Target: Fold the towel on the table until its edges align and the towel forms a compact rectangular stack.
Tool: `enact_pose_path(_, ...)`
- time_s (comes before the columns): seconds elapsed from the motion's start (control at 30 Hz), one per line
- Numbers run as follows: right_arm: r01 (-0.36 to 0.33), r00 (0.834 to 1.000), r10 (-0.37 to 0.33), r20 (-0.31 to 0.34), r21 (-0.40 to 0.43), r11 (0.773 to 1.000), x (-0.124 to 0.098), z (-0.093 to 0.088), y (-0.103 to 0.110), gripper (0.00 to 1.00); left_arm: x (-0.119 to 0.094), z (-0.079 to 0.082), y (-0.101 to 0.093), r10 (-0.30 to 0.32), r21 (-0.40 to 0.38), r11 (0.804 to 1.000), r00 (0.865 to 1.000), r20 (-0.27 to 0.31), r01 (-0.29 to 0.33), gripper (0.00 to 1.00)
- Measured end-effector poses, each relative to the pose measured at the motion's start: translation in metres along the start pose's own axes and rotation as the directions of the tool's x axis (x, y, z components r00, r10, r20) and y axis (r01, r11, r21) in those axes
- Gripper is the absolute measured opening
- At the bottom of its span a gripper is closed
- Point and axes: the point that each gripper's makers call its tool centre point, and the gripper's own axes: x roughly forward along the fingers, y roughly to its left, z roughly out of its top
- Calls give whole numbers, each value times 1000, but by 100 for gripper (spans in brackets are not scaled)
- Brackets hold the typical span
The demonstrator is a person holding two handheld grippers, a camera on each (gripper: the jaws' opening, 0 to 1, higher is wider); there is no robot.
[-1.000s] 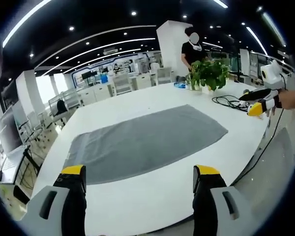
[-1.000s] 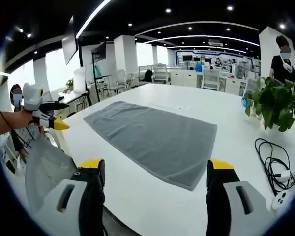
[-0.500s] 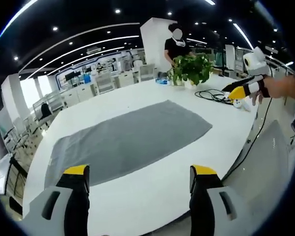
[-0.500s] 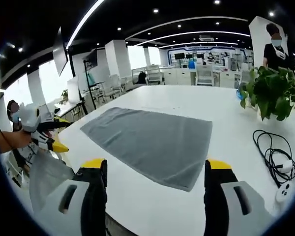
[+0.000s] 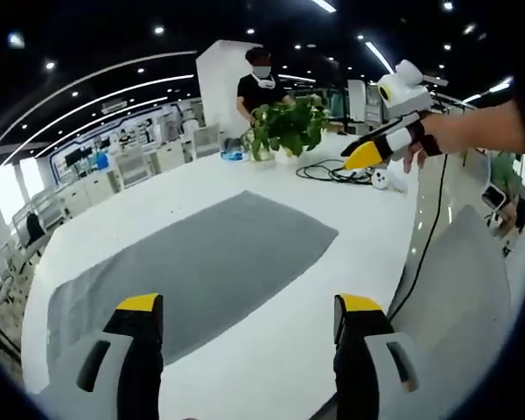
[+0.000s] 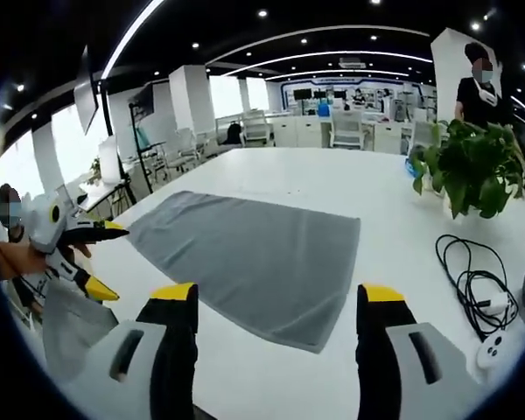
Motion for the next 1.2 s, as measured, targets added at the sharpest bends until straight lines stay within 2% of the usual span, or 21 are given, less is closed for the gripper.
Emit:
enact_pose_path(0.13,24,1000,-24,-9,-12,1000,4,7,-1,72,10,9,-9,-68,39,997,998,12,67,81)
enact_pose_path(0.17,30,1000,-30,-9,-12,999,4,9,-2,71,13,12,-15,-104,77,992,994,17,102,81)
enact_pose_path(0.23,39,999,-39,-11,-14,999,5,11,-2,71,16,14,-19,-130,116,985,991,8,128,80)
enact_pose_path(0.33,61,998,-61,-15,-26,998,2,14,-1,70,24,19,-28,-184,140,974,983,14,180,79)
enact_pose_path(0.47,81,997,-82,-15,-42,996,-2,15,-1,69,29,28,-38,-228,195,956,973,20,220,76)
enact_pose_path(0.7,103,995,-104,-10,-41,994,-4,17,-5,66,38,41,-47,-268,214,943,963,27,256,77)
enact_pose_path(0.87,112,994,-112,-4,-34,993,-1,19,-13,64,44,47,-59,-307,259,920,952,14,293,76)
enact_pose_path(1.07,86,996,-86,-3,-38,996,12,20,-25,60,59,54,-64,-298,271,919,955,1,286,76)
enact_pose_path(1.2,60,998,-60,-7,-34,998,22,18,-36,59,66,57,-74,-305,263,918,952,-7,296,75)
